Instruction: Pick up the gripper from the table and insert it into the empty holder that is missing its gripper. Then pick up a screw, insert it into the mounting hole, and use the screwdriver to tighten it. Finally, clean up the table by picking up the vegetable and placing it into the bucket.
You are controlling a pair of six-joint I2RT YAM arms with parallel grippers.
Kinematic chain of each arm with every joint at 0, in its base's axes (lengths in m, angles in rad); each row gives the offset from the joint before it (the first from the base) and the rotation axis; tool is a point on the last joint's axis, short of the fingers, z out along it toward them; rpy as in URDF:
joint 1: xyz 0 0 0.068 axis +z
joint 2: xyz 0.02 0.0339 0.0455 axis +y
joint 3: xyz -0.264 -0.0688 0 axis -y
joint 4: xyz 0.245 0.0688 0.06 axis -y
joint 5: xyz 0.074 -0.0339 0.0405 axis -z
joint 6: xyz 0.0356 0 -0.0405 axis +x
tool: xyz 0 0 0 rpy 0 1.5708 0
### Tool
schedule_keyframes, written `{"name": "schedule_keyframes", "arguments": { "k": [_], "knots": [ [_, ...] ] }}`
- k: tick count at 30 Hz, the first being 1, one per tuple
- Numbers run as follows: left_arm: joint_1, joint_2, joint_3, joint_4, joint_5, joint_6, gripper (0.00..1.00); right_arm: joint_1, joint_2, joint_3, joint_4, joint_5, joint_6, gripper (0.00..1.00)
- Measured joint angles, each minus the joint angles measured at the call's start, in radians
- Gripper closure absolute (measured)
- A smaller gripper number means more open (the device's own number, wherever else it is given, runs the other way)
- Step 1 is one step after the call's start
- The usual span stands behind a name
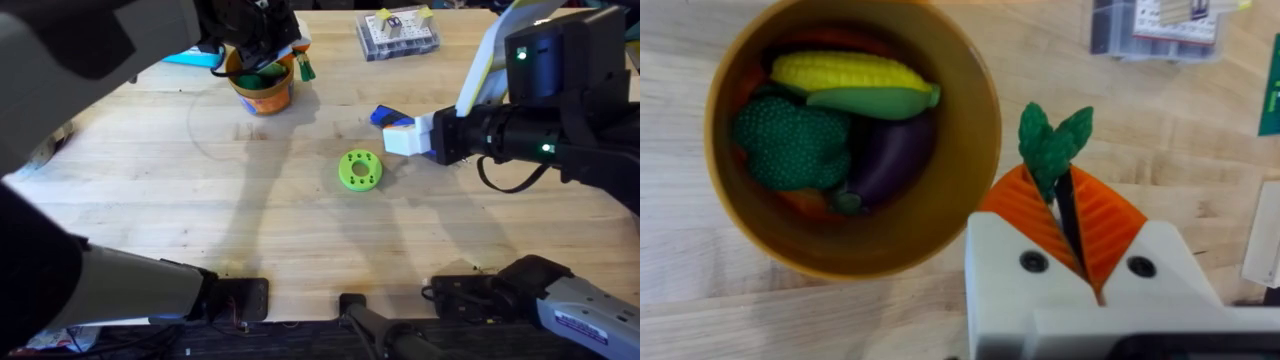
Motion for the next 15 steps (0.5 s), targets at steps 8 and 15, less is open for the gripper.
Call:
{"name": "schedule_keyframes", "arguments": {
  "k": [8, 15],
  "knots": [
    [0.026, 0.025, 0.003, -0.066, 0.01, -0.007, 0.969, 0.0, 0.001, 0.0, -0.012, 0.0, 0.0, 0.043],
    [0.122, -0.073, 0.025, -0.104, 0.009, -0.007, 0.969, 0.0, 0.001, 0.0, -0.013, 0.0, 0.0, 0.043]
  ]
}}
